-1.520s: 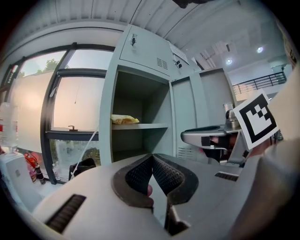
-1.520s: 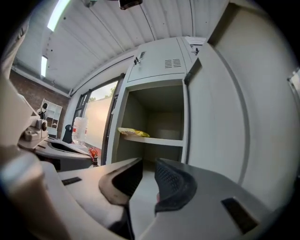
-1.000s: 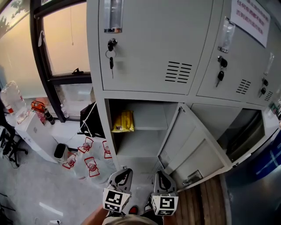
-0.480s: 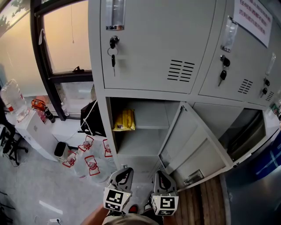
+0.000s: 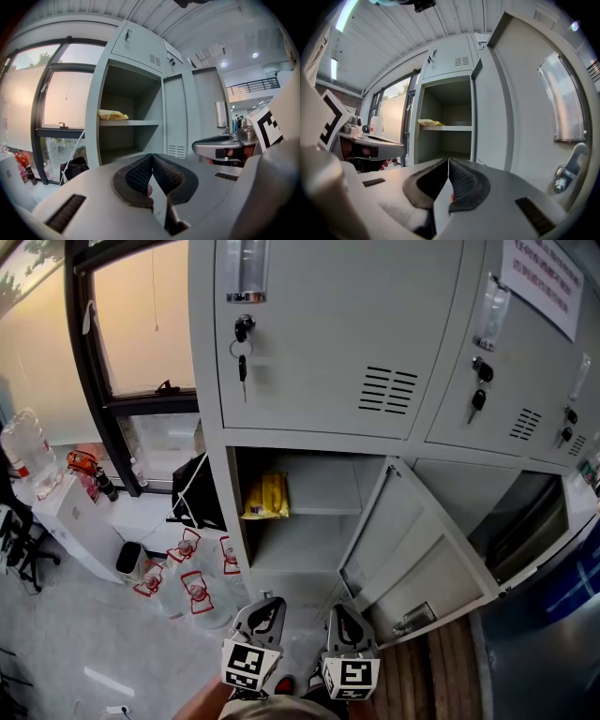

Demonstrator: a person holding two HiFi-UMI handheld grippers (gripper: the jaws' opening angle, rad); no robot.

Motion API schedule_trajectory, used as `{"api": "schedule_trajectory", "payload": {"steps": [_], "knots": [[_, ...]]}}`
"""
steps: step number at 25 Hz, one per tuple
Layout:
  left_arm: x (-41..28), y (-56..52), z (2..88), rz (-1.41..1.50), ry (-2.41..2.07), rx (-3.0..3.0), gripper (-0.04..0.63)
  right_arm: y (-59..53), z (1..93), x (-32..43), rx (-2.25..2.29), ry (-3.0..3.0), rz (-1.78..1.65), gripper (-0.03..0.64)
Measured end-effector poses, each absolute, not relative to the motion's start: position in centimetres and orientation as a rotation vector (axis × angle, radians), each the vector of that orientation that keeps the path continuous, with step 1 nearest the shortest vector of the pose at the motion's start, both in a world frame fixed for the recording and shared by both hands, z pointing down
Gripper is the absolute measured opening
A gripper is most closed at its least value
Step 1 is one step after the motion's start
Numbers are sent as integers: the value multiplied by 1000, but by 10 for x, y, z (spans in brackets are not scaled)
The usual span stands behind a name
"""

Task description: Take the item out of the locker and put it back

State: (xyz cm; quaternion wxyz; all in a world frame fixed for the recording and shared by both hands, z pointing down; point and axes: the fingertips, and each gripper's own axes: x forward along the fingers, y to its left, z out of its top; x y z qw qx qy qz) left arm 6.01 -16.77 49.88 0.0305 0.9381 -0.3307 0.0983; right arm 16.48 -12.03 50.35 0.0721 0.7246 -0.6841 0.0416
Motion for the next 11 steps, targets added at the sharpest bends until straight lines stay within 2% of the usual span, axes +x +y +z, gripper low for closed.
{"api": "schedule_trajectory", "payload": {"steps": [11], "knots": [[58, -167, 499, 305, -1022, 2892, 23, -121, 505, 162, 2174, -2061, 126, 21]]}}
